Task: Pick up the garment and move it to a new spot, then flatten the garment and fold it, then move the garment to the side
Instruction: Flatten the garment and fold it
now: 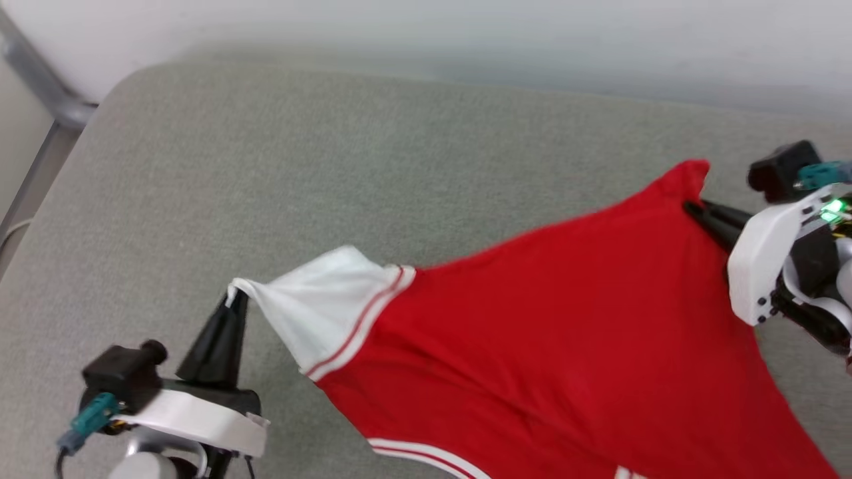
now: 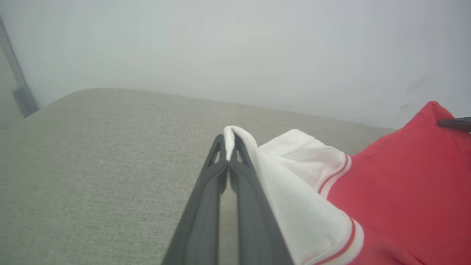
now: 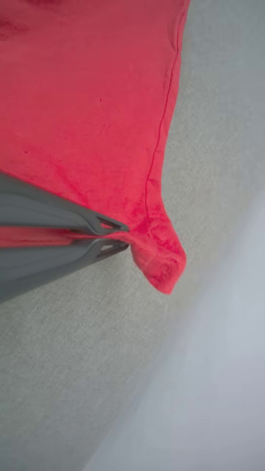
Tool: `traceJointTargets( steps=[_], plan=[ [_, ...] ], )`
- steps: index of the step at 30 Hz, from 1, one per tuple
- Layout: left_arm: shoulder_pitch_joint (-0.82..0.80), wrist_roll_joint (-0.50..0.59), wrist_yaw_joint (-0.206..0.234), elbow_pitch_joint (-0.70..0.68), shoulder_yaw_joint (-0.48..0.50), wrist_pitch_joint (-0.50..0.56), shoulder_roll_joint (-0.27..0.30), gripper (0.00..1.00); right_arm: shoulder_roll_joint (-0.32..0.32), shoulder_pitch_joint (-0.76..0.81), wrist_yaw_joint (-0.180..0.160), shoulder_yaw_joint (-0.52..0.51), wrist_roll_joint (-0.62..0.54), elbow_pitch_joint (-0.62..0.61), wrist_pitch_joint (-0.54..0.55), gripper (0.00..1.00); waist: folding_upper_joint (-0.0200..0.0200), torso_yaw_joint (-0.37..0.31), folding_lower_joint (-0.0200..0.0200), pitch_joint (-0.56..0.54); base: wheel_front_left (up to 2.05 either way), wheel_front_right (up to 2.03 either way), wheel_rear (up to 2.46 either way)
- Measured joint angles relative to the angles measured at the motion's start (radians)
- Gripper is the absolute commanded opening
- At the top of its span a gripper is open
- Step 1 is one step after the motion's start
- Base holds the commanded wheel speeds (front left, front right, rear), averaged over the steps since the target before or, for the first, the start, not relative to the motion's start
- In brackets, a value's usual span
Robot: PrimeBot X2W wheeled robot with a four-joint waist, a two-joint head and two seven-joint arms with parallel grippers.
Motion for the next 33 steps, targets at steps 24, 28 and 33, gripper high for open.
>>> traceJointTargets(
  steps=[24,28,33],
  plan=[
    [-0.637,0.036,-0.019,-0.276,0.070,0.185,0.153,0.00,0.135,0.050,0.000,-0.600,-0.195,-0.423,-0.004,0.00,0.0000,-0.139,-0.0001,-0.065,0.00,0.00,0.00],
    [-0.778,0.015,-0.042,-0.223,0.047,0.213,0.135,0.00,0.151,-0.020,0.000,-0.619,-0.222,-0.443,0.037,0.00,0.0000,-0.143,-0.0001,-0.020,0.00,0.00,0.00],
    [-0.969,-0.016,-0.065,-0.108,0.033,0.236,0.119,0.00,0.164,-0.169,0.000,-0.619,-0.248,-0.418,0.071,0.00,0.0000,-0.145,-0.0001,0.056,0.00,0.00,0.00]
  ],
)
